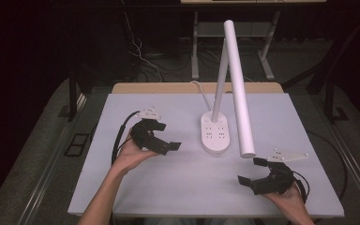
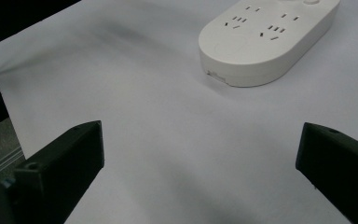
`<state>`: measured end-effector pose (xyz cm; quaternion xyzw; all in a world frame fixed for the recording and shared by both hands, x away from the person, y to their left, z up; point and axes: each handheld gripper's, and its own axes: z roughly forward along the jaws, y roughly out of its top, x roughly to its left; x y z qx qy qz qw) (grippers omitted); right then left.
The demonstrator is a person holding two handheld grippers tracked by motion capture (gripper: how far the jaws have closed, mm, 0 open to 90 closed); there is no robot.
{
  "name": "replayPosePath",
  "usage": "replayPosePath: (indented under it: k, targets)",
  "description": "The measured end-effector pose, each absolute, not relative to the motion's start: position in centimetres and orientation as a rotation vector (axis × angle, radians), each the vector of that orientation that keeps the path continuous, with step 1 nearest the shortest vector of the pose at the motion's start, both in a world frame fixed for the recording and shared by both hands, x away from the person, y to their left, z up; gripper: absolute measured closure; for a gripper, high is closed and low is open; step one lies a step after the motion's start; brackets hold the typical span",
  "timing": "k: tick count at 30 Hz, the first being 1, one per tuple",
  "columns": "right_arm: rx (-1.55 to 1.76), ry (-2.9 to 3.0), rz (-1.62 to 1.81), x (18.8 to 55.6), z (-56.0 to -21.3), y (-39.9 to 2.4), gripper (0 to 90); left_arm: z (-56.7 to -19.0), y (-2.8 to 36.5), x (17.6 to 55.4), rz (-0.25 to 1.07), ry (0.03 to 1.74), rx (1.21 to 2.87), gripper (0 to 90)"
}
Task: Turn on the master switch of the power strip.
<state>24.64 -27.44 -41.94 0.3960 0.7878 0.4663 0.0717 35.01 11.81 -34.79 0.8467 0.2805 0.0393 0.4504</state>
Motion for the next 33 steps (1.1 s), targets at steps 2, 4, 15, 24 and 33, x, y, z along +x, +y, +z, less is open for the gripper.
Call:
replayPosePath:
  k: [2, 4, 15, 24, 33]
  targets:
    - [1.195, 2.371, 1.402, 24.6, -41.9, -27.4, 0.4, -34.8, 11.6, 35.3, 0.095, 0.7, 2.097, 1.2]
    - [1.183, 2.368, 1.4, 24.7, -42.0, -27.4, 0.4, -34.8, 11.5, 35.7, 0.091, 0.701, 2.102, 1.2]
    - [1.18, 2.37, 1.4, 24.7, -41.9, -27.5, 0.4, -34.8, 10.5, 37.6, 0.077, 0.702, 2.12, 1.3]
    - [1.178, 2.371, 1.399, 24.7, -41.9, -27.5, 0.4, -34.6, 9.8, 38.8, 0.081, 0.701, 2.129, 1.6]
    - [1.177, 2.372, 1.399, 24.6, -42.0, -27.4, 0.4, -34.6, 8.9, 40.4, 0.068, 0.709, 2.139, 1.7]
